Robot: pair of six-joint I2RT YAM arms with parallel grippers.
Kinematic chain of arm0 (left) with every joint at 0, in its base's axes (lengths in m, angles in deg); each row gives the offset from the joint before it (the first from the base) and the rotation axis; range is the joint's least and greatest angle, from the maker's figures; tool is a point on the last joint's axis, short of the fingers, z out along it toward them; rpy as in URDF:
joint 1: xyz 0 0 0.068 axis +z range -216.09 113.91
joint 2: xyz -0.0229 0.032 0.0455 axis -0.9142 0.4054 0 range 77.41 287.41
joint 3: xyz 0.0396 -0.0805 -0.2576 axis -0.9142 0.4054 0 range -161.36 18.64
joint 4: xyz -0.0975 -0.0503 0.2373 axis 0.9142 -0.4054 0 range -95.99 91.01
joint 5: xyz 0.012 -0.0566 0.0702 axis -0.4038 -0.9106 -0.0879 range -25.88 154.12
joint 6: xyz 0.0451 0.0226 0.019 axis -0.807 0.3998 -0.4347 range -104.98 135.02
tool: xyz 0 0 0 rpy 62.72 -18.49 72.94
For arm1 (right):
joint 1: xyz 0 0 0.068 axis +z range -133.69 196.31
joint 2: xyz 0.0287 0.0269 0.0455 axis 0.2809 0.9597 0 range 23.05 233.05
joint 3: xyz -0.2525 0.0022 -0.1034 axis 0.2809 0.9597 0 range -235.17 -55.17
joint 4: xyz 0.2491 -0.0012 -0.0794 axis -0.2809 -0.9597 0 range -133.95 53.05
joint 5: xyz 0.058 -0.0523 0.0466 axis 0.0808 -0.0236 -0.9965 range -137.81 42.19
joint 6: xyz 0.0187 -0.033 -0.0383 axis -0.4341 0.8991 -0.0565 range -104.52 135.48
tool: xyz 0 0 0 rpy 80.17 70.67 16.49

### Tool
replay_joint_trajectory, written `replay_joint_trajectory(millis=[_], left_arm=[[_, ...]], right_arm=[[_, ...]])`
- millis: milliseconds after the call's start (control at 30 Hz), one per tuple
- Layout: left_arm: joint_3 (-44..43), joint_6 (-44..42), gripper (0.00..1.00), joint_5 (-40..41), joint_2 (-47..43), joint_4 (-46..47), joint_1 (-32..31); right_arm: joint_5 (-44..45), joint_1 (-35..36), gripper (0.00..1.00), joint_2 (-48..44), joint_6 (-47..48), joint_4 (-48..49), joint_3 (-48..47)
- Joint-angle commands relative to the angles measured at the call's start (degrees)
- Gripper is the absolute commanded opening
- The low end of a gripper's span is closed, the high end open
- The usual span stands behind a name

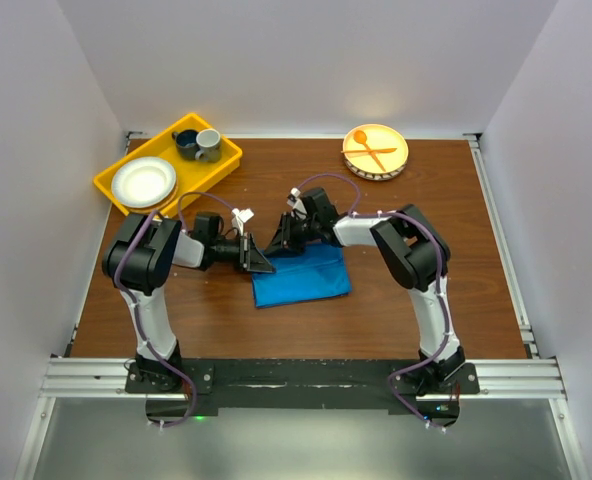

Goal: Fold the napkin into a case and place the utensils inside
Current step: Smooth out the 2/3-rectangle-folded napkin at the center of the board.

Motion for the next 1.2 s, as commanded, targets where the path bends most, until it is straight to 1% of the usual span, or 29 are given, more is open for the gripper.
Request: replay_joint_trajectory(millis=[0, 133, 167, 233, 267, 333, 367, 467, 600, 733, 800, 833, 967, 1033, 1067, 1167], left_arm=[[1.7, -5.4, 0.06, 8.1, 1.7, -4.1, 0.6], [2.1, -5.6, 0.1, 6.9, -0.1, -3.6, 0.5], [2.0, -6.5, 0.13, 6.3, -2.6, -4.4, 0.5], [1.5, -10.4, 0.15, 5.2, -6.4, -8.7, 0.6], [1.0, -11.7, 0.16, 4.5, -10.4, -10.1, 0.8], [0.8, -12.7, 0.16, 4.3, -14.6, -12.9, 1.7], [0.6, -12.5, 0.14, 4.5, -17.6, -13.1, 2.0], [0.1, -10.5, 0.08, 6.1, -20.1, -13.4, 2.9], [-0.7, -7.3, 0.05, 8.7, -18.5, -10.8, 3.0], [-2.0, -6.6, 0.02, 13.0, -13.9, -10.5, 3.4], [-2.6, -6.8, 0.0, 15.2, -12.3, -12.0, 3.7], [-2.7, -6.9, 0.0, 17.7, -10.8, -12.5, 4.1], [-3.1, -10.7, 0.0, 22.8, -8.3, -18.1, 5.0], [-2.7, -11.4, 0.0, 24.7, -7.5, -19.4, 5.4], [-2.6, -11.6, 0.0, 24.8, -7.1, -19.7, 5.7], [-3.0, -12.8, 0.0, 20.5, -8.2, -18.8, 7.1]], right_arm=[[2.0, -0.1, 0.21, 3.6, 0.2, -0.4, 1.4], [4.0, 0.0, 0.19, 6.0, 3.2, -3.6, 0.7], [5.0, 0.0, 0.19, 6.2, 3.5, -5.0, 0.6], [6.0, -0.1, 0.18, 6.4, 4.9, -6.2, 0.6], [7.0, 0.0, 0.18, 6.1, 5.0, -6.8, 0.8], [7.4, 0.0, 0.17, 6.3, 5.1, -7.2, 1.1], [7.4, 0.0, 0.17, 6.4, 5.0, -7.4, 1.1], [8.0, 0.0, 0.16, 6.6, 5.3, -8.1, 0.7], [8.5, -0.1, 0.15, 6.5, 5.4, -8.3, 0.6], [8.8, 0.0, 0.16, 6.6, 5.6, -8.5, 0.6], [8.9, -0.1, 0.16, 6.6, 5.6, -8.5, 0.5], [9.0, 0.0, 0.16, 6.6, 5.7, -8.5, 0.5], [9.6, 0.0, 0.16, 6.7, 5.6, -8.5, 0.7], [9.7, 0.0, 0.16, 6.9, 5.7, -8.5, 0.7], [9.7, 0.0, 0.16, 7.0, 5.7, -8.5, 0.7], [10.2, 0.0, 0.16, 7.0, 5.8, -9.9, 0.9]])
